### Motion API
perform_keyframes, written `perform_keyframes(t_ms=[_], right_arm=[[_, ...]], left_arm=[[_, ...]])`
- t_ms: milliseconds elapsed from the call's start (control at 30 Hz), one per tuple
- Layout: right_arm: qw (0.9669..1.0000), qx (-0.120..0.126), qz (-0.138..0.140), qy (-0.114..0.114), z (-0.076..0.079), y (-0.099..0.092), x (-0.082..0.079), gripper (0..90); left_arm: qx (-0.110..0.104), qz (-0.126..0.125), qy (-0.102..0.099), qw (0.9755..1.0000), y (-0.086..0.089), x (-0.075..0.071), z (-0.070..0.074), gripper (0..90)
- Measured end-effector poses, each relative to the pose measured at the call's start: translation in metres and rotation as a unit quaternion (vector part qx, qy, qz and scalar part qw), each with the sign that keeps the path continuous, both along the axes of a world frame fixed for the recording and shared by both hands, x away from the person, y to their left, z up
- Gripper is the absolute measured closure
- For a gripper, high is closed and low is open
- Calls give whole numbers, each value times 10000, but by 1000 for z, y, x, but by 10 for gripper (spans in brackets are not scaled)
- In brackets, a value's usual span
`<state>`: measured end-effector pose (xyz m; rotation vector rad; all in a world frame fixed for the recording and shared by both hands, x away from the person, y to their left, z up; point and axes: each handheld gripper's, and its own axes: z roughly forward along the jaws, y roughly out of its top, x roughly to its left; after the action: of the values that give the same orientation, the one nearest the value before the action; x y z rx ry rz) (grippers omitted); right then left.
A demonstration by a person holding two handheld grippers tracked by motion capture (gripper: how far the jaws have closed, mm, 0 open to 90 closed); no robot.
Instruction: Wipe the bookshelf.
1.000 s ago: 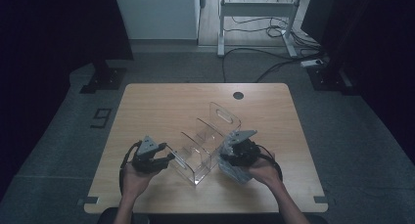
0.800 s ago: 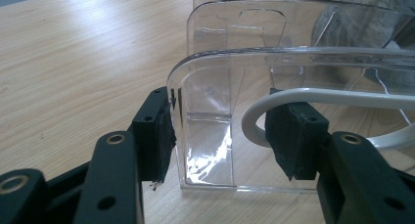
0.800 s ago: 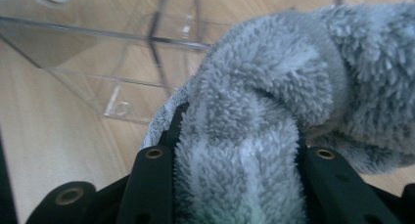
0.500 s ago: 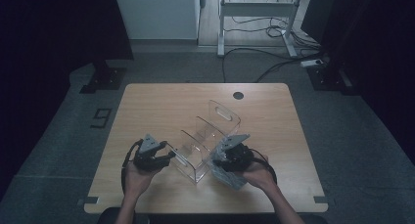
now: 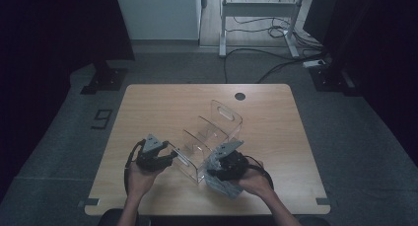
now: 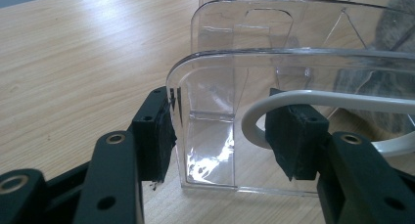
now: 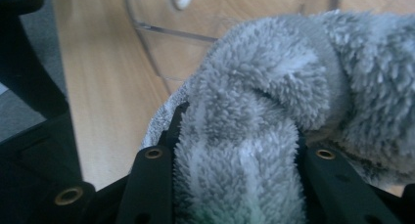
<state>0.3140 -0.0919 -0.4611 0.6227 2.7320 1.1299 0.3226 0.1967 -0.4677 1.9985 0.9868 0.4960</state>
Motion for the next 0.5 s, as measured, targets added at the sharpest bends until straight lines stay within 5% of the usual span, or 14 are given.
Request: perform_keyframes(t_ms=[500], right_arm=[[9991, -17, 415, 116, 0, 19, -15, 610]], left_arm=[[35, 52, 35, 10000, -2, 1, 1, 455]])
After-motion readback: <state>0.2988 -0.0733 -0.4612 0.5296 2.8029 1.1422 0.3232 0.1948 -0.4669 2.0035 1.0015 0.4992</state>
